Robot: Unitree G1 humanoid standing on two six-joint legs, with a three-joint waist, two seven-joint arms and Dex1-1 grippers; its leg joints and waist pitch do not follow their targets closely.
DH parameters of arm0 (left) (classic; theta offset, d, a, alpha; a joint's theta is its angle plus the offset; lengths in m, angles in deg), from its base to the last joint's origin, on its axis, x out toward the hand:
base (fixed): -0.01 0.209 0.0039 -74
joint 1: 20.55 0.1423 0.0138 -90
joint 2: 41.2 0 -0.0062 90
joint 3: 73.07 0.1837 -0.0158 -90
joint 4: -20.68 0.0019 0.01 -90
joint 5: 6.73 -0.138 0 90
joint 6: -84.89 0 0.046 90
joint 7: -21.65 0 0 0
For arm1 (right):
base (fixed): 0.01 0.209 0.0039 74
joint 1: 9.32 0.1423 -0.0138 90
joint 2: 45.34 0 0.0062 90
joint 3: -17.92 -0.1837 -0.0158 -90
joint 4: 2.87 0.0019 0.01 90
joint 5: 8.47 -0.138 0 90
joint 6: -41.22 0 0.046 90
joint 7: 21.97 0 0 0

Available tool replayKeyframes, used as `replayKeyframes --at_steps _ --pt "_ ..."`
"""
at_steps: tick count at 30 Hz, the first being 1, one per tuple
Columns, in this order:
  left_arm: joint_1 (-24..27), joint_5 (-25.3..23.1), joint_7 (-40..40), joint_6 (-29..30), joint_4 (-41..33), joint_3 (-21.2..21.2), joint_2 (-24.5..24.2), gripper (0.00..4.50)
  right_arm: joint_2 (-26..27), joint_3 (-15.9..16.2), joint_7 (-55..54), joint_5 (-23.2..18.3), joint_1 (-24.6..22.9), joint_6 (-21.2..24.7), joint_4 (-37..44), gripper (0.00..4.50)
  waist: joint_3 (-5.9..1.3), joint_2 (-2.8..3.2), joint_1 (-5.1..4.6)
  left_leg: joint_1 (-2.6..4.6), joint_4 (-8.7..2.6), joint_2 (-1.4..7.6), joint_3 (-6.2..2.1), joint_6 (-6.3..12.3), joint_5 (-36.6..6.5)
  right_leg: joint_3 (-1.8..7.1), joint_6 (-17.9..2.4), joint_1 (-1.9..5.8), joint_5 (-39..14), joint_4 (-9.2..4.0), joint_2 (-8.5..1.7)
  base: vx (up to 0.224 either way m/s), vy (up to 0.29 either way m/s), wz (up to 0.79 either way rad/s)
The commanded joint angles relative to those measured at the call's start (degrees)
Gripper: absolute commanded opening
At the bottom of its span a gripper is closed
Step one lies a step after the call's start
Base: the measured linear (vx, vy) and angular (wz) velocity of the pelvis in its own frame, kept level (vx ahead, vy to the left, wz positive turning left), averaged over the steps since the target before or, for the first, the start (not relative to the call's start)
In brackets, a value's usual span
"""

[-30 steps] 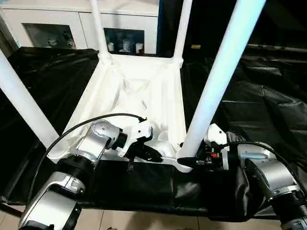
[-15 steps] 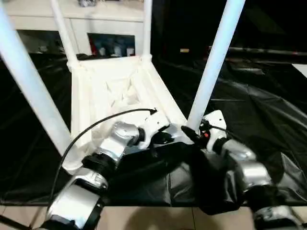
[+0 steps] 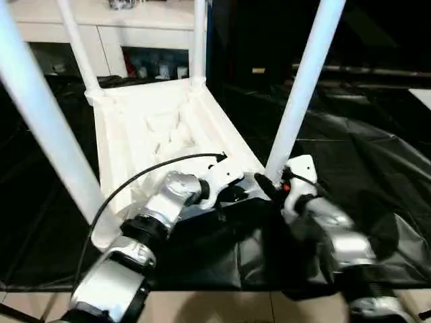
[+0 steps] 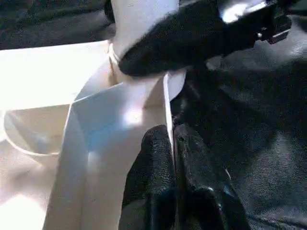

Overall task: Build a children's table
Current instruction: Rotate leg to tighten

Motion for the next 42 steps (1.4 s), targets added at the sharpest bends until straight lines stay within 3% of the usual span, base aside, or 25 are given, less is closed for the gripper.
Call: replayKeyframes --at_steps 1,4,5,8,10,14,17,21,26,32,38,40,42 --pt "1.75 -0.96 -4.1 0.04 1.42 4.71 1.1 0.0 0.71 5.79 6.57 -0.46 -0.36 0.71 1.92 3.09 -1.81 -0.19 0.29 -0.46 -4.26 1.62 -0.44 4.3 -15.33 2.05 -11.22 2.1 -14.22 -3.7 -2.78 0.0 0.0 0.0" --pt "2.17 -0.14 -9.2 -1.18 0.46 4.89 -1.23 0.0 -3.05 6.35 13.83 -2.84 -1.15 1.96 5.39 3.09 -2.1 -0.23 0.87 -0.49 -3.85 1.58 -0.32 5.93 -11.29 2.08 -12.48 2.59 -9.51 -3.05 -2.85 0.064 -0.027 0.0" --pt "2.73 0.48 -12.67 -1.33 -0.72 5.31 -2.5 0.0 -4.61 6.58 16.79 -3.97 -1.57 2.92 7.58 3.09 -2.19 -0.11 1.21 -0.59 -3.7 1.69 -0.27 7.11 -8.65 2.12 -13.68 2.77 -5.34 -2.48 -2.83 0.0 0.0 0.0" --pt "3.76 1.79 -18.42 -2.63 -2.72 5.76 -4.54 0.0 -7.53 7.05 22.19 -5.53 -2.38 4.11 10.59 3.09 -2.05 -0.25 1.61 -0.3 -3.45 1.7 0.02 7.86 -8.33 2.3 -15.16 2.45 -2.33 -2.06 -2.69 0.0 0.0 0.0" --pt "4.39 2.62 -22.45 -2.55 -4.22 6.2 -6.24 0.0 -10.17 7.81 26.48 -6.42 -3.04 4.86 12.37 3.09 -2.02 -0.09 2.0 -0.18 -3.58 1.88 -0.08 7.59 -8.84 2.27 -15.38 2.69 -3.24 -1.96 -2.78 0.0 0.0 0.0" --pt "4.66 3.05 -26.29 -1.78 -5.66 6.59 -8.36 0.0 -13.65 9.16 31.66 -7.13 -3.79 6.45 14.76 3.09 -1.78 0.1 2.78 0.41 -3.88 2.16 0.1 5.92 -11.04 2.32 -14.85 2.35 -6.55 -2.19 -2.59 0.0 0.0 0.0" --pt "4.59 3.19 -27.95 -1.51 -6.0 6.52 -9.44 0.0 -15.26 9.92 34.2 -7.38 -3.8 8.05 15.95 3.09 -1.71 0.13 3.18 0.34 -3.97 2.23 0.26 4.6 -11.58 2.31 -14.24 2.38 -7.81 -2.15 -2.64 0.0 0.0 0.0" --pt "4.46 3.43 -28.15 -1.34 -6.19 5.99 -10.07 0.0 -16.2 9.91 35.1 -7.68 -3.62 8.81 16.34 3.09 -1.85 0.15 3.34 0.26 -3.77 2.11 0.33 4.45 -10.51 2.36 -14.1 2.45 -6.97 -2.03 -2.73 0.0 0.0 0.0" --pt "4.56 3.67 -28.14 -1.1 -6.59 5.51 -10.38 0.0 -16.54 9.61 35.01 -7.24 -2.79 8.45 14.96 2.72 -2.04 0.08 3.45 0.17 -3.55 1.99 0.34 4.94 -8.44 2.31 -14.78 2.58 -4.15 -1.67 -2.69 0.0 0.0 0.0" --pt "4.89 3.63 -27.44 -1.33 -6.75 5.33 -10.2 0.0 -15.79 9.52 34.43 -6.24 -2.3 6.85 12.62 2.2 -2.04 0.03 3.48 0.18 -3.54 1.95 0.34 4.78 -9.18 2.26 -14.58 2.6 -5.58 -1.79 -2.68 0.0 0.0 0.0" --pt "5.09 3.71 -26.32 -1.36 -7.11 4.99 -10.12 0.0 -15.3 9.8 34.72 -5.72 -2.37 4.73 9.74 2.04 -1.86 -0.04 3.22 0.18 -3.64 1.94 0.26 4.41 -10.73 2.27 -13.88 2.43 -8.66 -2.13 -2.7 0.0 0.0 0.0" --pt "4.97 3.66 -24.21 -1.66 -6.55 4.27 -9.5 0.0 -13.63 9.53 33.15 -4.97 -2.29 2.18 5.51 2.02 -1.83 -0.03 3.1 0.15 -3.66 1.95 0.22 4.35 -10.88 2.27 -13.78 2.4 -9.03 -2.15 -2.72 0.0 0.0 0.0" --pt "4.81 3.44 -21.43 -1.7 -5.96 3.57 -8.61 0.0 -11.22 8.93 30.5 -4.08 -1.61 -0.51 -0.55 2.0 -1.67 -0.03 2.6 0.1 -3.73 1.79 0.19 3.48 -13.67 2.17 -13.43 2.1 -13.46 -2.73 -2.88 0.0 0.0 0.0"
